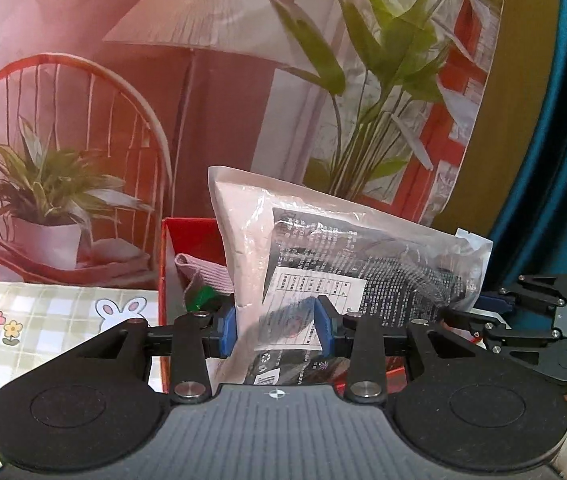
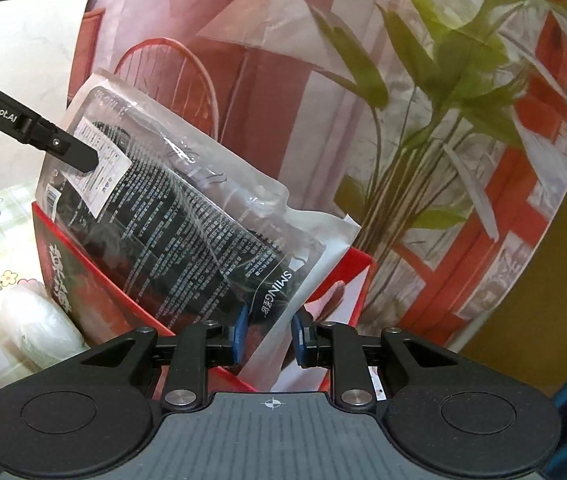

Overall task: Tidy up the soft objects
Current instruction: 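Lower the plastic bag into the box and open the left tool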

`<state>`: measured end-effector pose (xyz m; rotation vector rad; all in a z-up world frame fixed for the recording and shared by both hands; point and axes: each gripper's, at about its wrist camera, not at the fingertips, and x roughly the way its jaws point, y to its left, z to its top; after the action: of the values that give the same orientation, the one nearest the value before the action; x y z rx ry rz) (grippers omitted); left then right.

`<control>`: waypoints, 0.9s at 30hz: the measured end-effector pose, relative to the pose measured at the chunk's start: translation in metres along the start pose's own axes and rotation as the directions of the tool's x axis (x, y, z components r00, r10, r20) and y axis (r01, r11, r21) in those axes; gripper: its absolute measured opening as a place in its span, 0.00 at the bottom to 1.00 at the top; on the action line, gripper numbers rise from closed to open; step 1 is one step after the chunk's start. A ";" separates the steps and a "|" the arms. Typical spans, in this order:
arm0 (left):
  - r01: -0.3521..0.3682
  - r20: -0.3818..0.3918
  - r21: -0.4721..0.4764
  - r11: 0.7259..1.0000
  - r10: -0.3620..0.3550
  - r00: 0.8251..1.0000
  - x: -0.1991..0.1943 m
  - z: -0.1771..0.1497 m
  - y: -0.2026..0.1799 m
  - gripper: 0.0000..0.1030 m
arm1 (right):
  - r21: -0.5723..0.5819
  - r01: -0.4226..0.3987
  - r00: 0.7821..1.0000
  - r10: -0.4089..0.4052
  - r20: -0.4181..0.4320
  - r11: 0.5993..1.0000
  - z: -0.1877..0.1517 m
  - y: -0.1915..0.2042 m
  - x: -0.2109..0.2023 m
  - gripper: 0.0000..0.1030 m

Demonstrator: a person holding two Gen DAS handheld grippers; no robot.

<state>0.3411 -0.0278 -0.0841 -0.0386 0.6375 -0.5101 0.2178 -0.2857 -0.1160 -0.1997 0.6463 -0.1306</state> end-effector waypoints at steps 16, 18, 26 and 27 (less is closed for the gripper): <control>0.005 -0.112 -0.001 1.000 -0.005 0.994 0.029 -0.012 -0.001 0.39 | 0.046 0.006 1.000 -0.005 -0.021 0.999 -0.015 -0.010 0.000 0.21; -0.002 -0.131 -0.008 1.000 0.001 0.991 0.033 -0.014 0.003 0.40 | 0.050 0.002 1.000 -0.001 -0.023 0.999 -0.015 -0.008 0.001 0.21; -0.021 -0.156 -0.002 1.000 0.021 0.988 0.035 -0.021 0.008 0.41 | 0.100 -0.011 1.000 0.012 -0.008 0.995 -0.018 -0.012 -0.006 0.32; -0.022 -0.155 -0.003 1.000 0.021 0.988 0.035 -0.020 0.009 0.41 | 0.102 -0.017 1.000 0.017 -0.005 0.995 -0.018 -0.013 -0.007 0.33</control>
<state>0.3570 -0.0342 -0.1217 0.0038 0.7907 -0.4938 0.2005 -0.2999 -0.1224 -0.0958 0.6450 -0.1473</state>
